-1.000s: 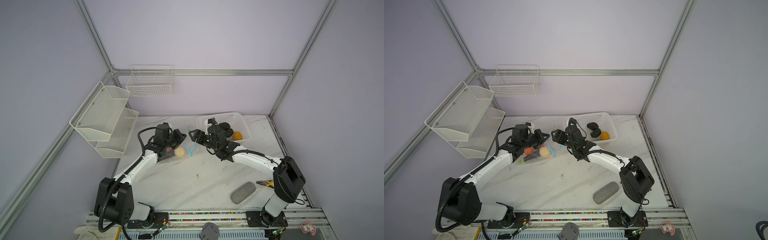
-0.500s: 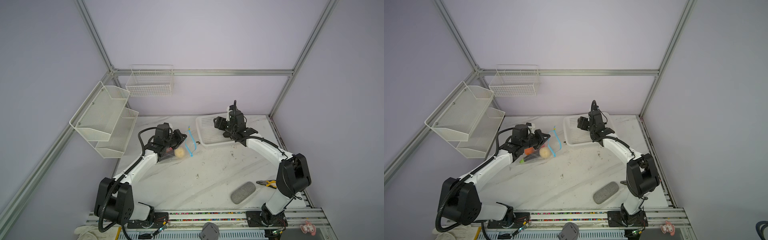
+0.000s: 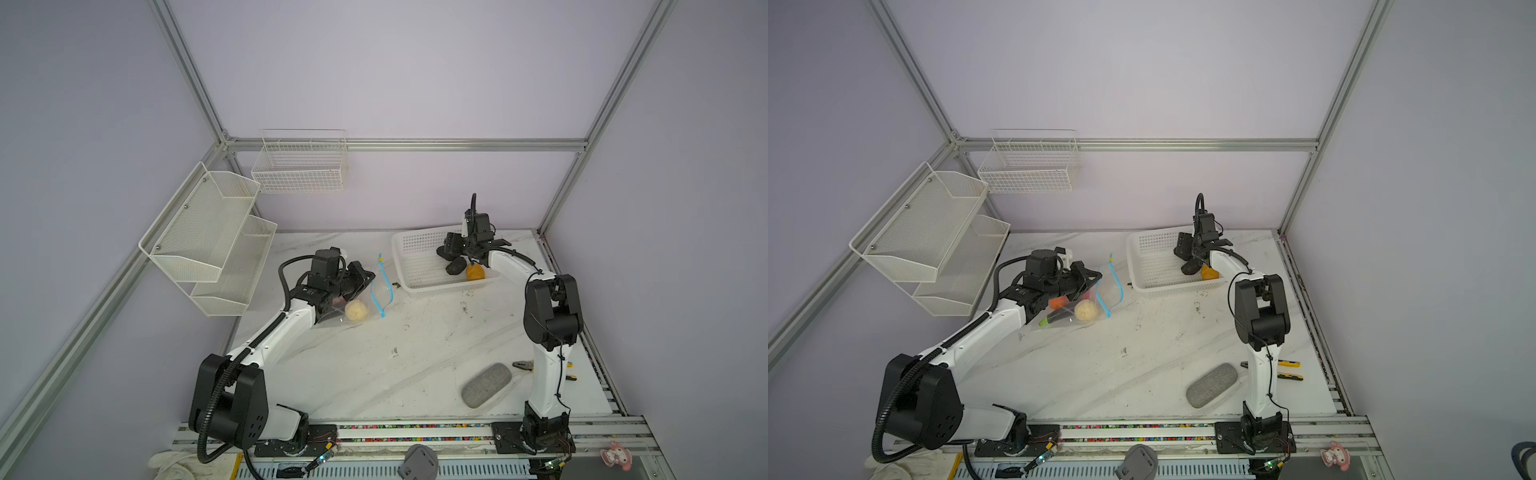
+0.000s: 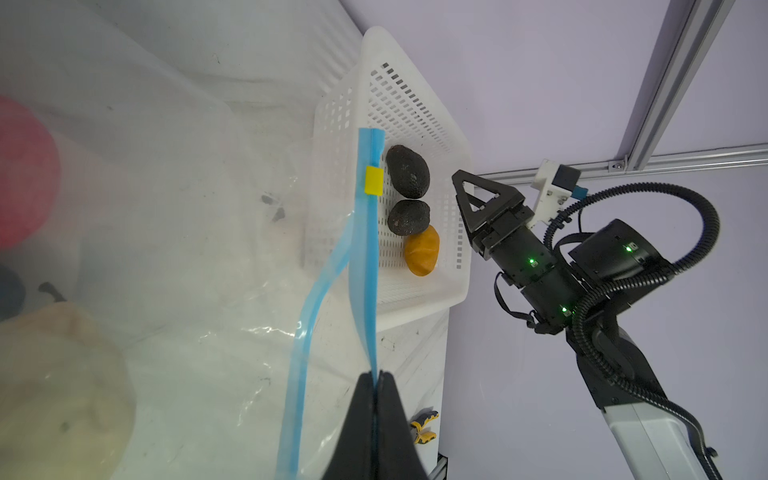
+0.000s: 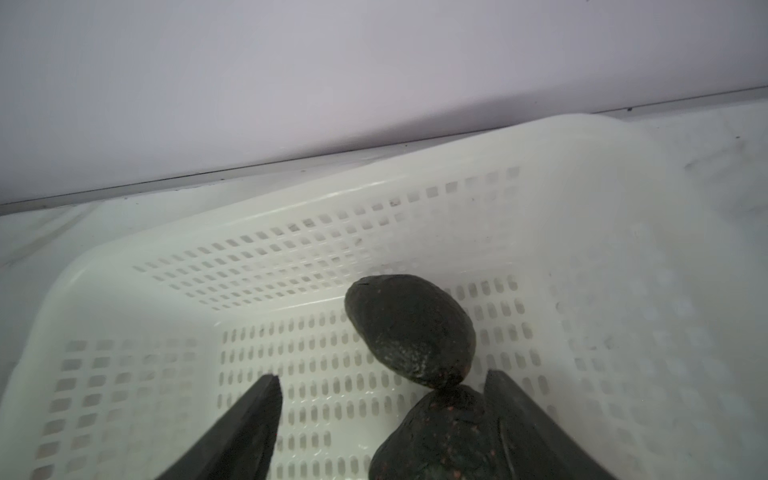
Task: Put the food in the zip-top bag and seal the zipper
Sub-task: 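Raise the right gripper out of the bag and move it over the basket, then lower the right gripper into the basket and close on a dark eggplant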
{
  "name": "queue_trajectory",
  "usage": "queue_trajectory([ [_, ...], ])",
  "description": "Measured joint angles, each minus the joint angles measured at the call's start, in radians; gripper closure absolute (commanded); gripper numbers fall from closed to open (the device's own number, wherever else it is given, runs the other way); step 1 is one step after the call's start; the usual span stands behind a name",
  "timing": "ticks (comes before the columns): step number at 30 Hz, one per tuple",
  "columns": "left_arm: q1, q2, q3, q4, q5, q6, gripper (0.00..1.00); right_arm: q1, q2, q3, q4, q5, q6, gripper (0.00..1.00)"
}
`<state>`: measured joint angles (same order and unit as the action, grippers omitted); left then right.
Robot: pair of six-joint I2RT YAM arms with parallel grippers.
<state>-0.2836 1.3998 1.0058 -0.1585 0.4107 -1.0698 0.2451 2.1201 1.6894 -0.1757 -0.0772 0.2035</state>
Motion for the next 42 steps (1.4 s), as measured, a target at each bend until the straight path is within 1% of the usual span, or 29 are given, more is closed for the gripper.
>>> queue_trajectory([
  [2,0.0,0.004,0.0,0.0,0.005,0.0,1.0,-0.012,0.035,0.019,-0.008,-0.01,-0.006,0.15],
  [6,0.0,0.006,0.0,0.0,0.007,0.001,1.0,-0.026,0.084,0.059,-0.024,-0.025,-0.016,0.12],
  [13,0.0,0.006,0.0,0.0,0.011,0.011,1.0,-0.029,0.172,0.167,-0.043,-0.104,-0.026,0.11],
  [17,0.0,0.012,0.0,0.001,0.013,0.014,1.0,-0.029,0.208,0.194,-0.061,-0.129,-0.032,0.12],
  [23,0.0,0.052,0.0,0.0,0.017,0.015,1.0,-0.028,0.214,0.193,-0.084,-0.15,-0.039,0.15],
  [34,0.0,0.053,0.0,0.0,0.018,0.014,1.0,-0.019,0.212,0.158,-0.083,-0.156,-0.056,0.17],
  [42,0.0,0.053,0.0,0.0,0.017,0.014,1.0,0.016,0.191,0.137,-0.084,-0.137,-0.072,0.18],
])
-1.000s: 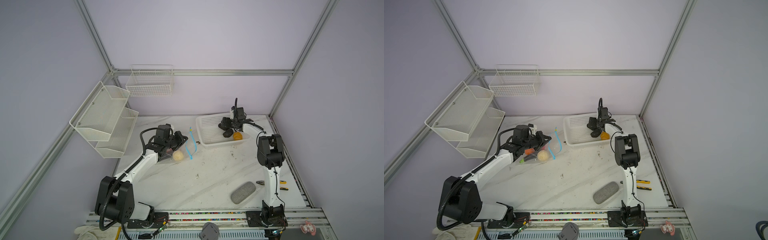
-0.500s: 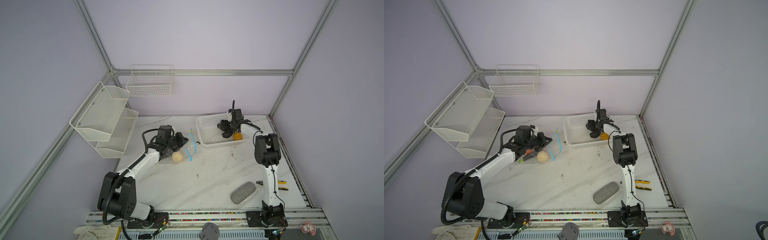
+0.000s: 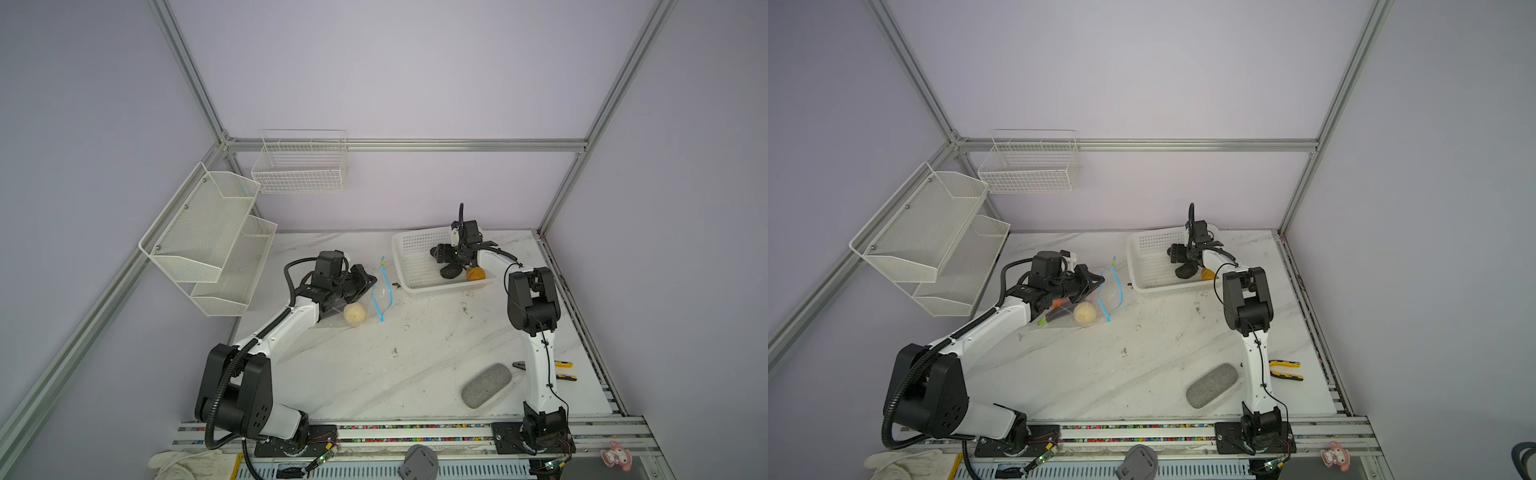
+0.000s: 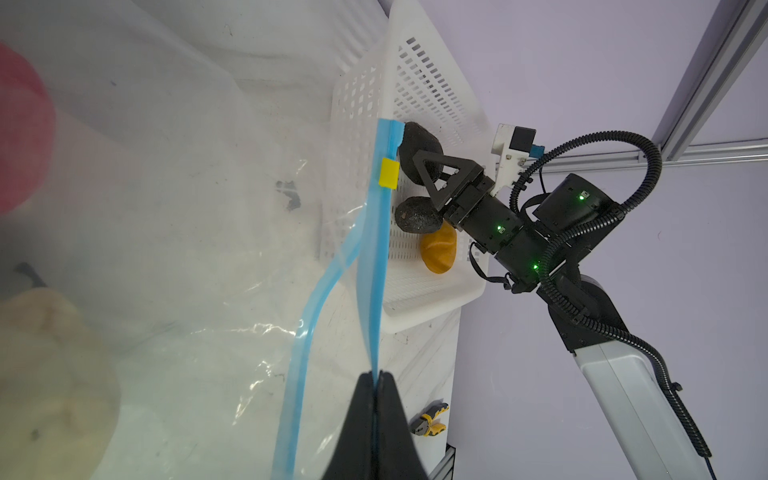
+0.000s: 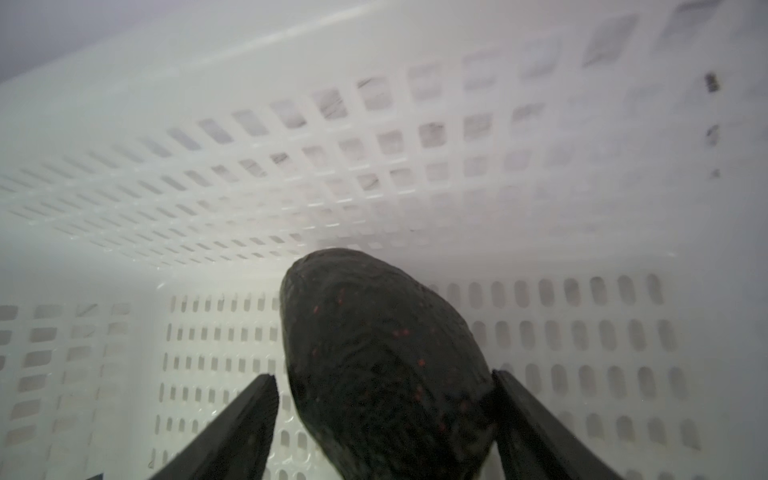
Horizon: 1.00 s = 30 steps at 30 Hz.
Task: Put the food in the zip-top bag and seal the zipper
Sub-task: 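Lower the right gripper into the basket and close on a dark eggplant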
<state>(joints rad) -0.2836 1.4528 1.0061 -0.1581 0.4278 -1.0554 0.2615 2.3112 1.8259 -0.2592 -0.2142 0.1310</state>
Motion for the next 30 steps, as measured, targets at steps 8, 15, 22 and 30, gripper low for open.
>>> queue_trajectory([
  [8,0.0,0.0,0.0,0.002,0.0,0.0,1.0,0.04,-0.017,-0.047,-0.003,0.03,-0.025,0.18],
  [15,0.0,0.0,0.0,0.014,0.0,0.0,1.0,0.089,-0.053,-0.084,-0.018,0.071,-0.048,0.18],
  [22,0.0,0.0,0.0,0.022,0.0,0.0,1.0,0.126,-0.072,-0.103,-0.037,0.151,-0.071,0.18],
  [30,0.0,0.0,0.0,0.024,0.0,-0.001,1.0,0.137,-0.145,-0.136,-0.1,0.196,-0.116,0.18],
])
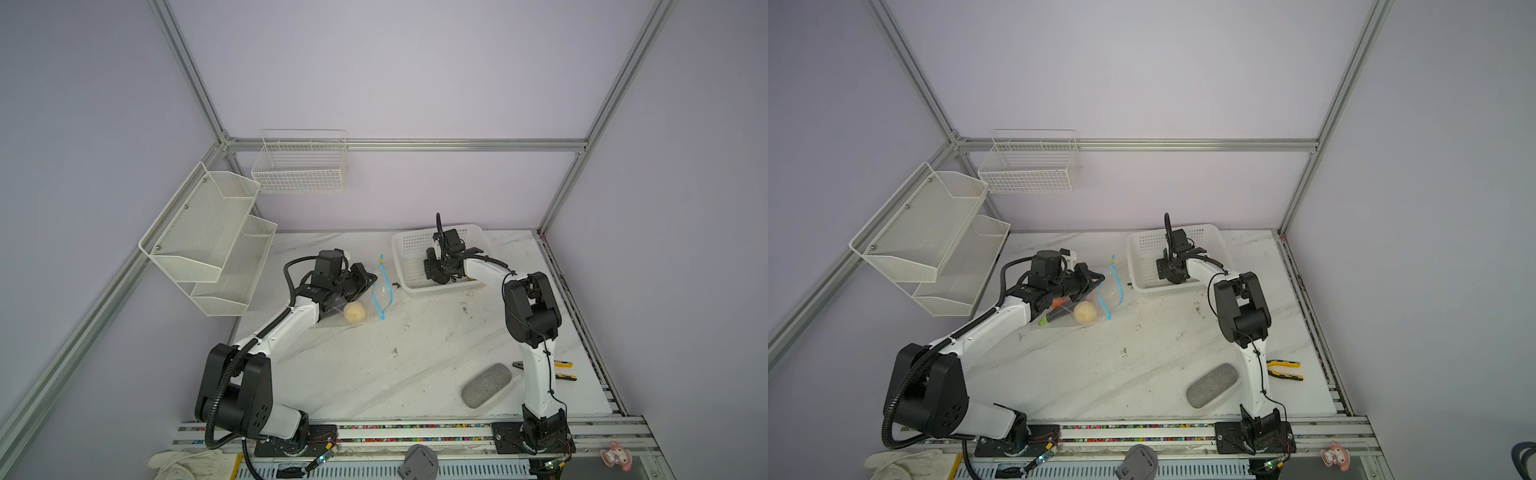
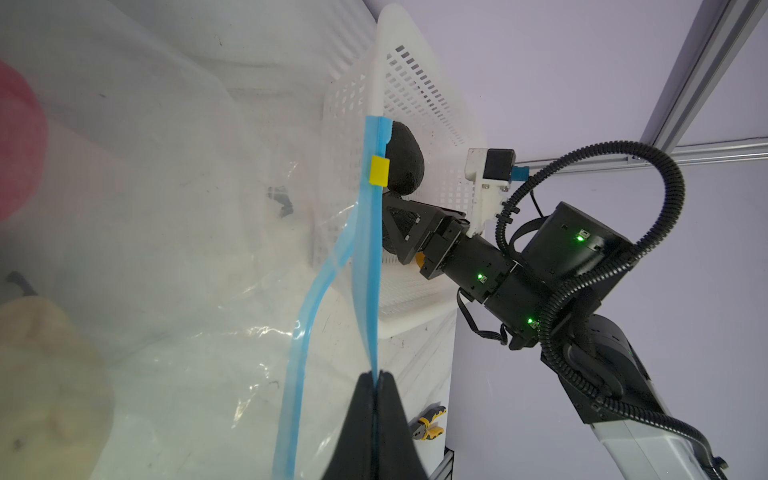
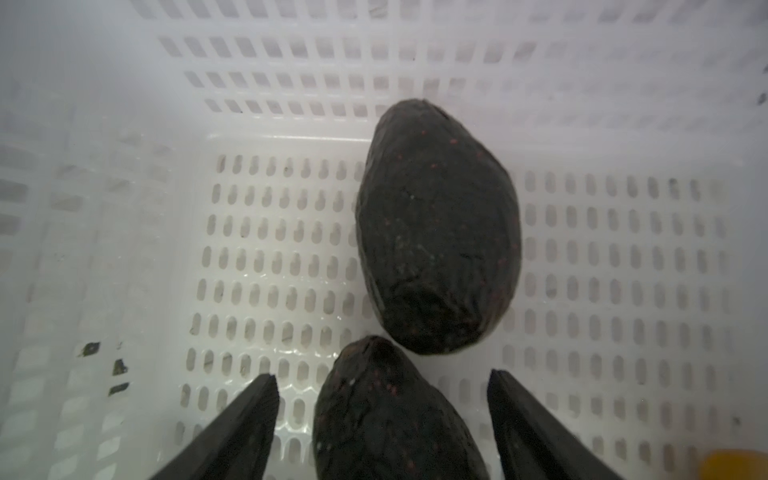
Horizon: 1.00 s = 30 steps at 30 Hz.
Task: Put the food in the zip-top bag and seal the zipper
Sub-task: 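Lower the right gripper into the basket and close on a dark eggplant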
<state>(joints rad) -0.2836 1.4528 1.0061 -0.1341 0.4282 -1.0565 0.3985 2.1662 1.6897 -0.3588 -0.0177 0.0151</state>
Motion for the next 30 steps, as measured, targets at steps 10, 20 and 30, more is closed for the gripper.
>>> queue_trajectory([
  [10,0.0,0.0,0.0,0.007,-0.001,0.0,1.0,-0.007,0.021,0.232,-0.103,0.003,-0.198,0.19],
  [20,0.0,0.0,0.0,0.005,-0.004,0.001,1.0,-0.031,0.139,0.323,-0.171,0.03,-0.234,0.14],
  [30,0.0,0.0,0.0,0.004,-0.005,0.002,1.0,-0.035,0.184,0.381,-0.178,0.01,-0.221,0.14],
])
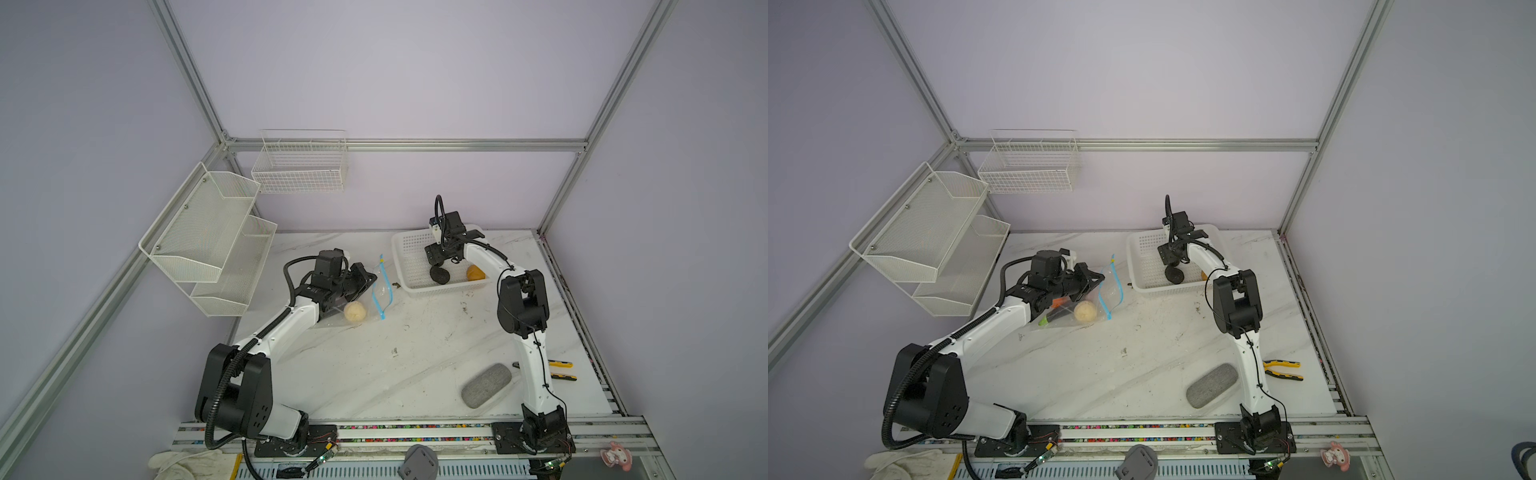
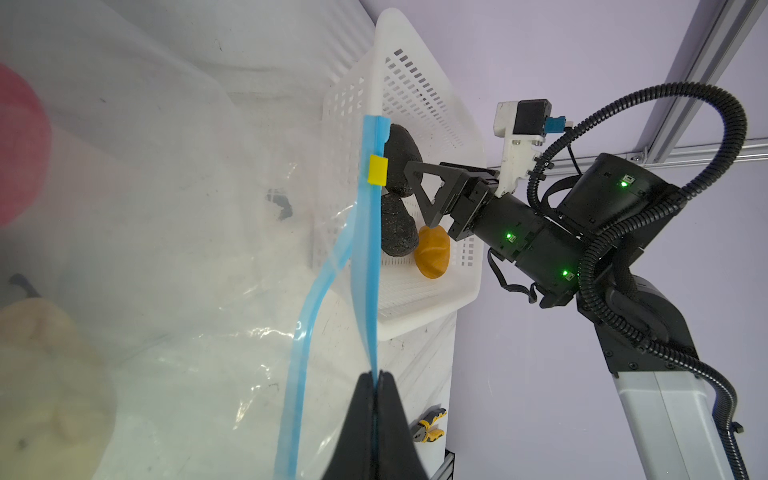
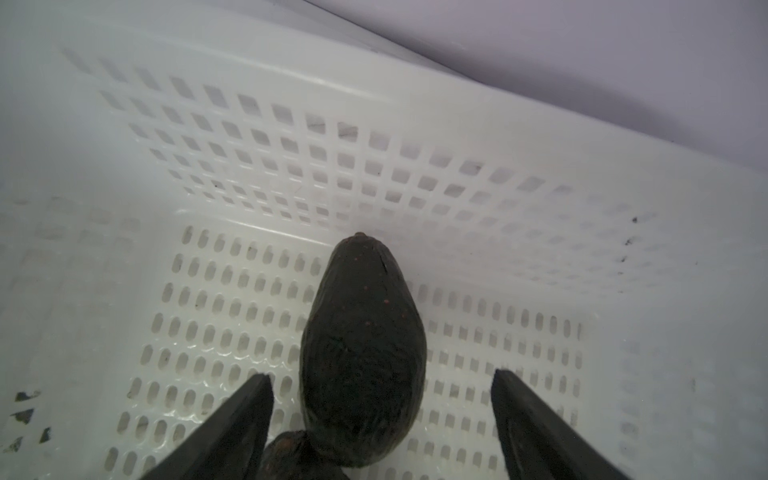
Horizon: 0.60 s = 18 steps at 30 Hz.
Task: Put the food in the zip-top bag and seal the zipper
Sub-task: 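Lower the right gripper into the basket and close on a dark eggplant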
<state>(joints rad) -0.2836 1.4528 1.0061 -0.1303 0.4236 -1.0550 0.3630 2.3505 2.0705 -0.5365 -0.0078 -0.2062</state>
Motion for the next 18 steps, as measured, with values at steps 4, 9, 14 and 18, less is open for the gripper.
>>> queue_trajectory([
  [4,0.0,0.0,0.0,-0.006,0.0,0.0,1.0,0.0,0.042,0.036,0.0,-0.015,0.015,0.18],
  [9,0.0,0.0,0.0,-0.01,0.0,0.0,1.0,0.0,0.075,0.047,-0.001,-0.025,0.024,0.23],
  [14,0.0,0.0,0.0,-0.014,0.0,0.001,1.0,0.0,0.079,0.053,0.0,-0.036,0.034,0.3],
  [18,0.0,0.0,0.0,-0.014,0.0,0.001,1.0,-0.004,0.079,0.061,0.002,-0.04,0.038,0.33],
])
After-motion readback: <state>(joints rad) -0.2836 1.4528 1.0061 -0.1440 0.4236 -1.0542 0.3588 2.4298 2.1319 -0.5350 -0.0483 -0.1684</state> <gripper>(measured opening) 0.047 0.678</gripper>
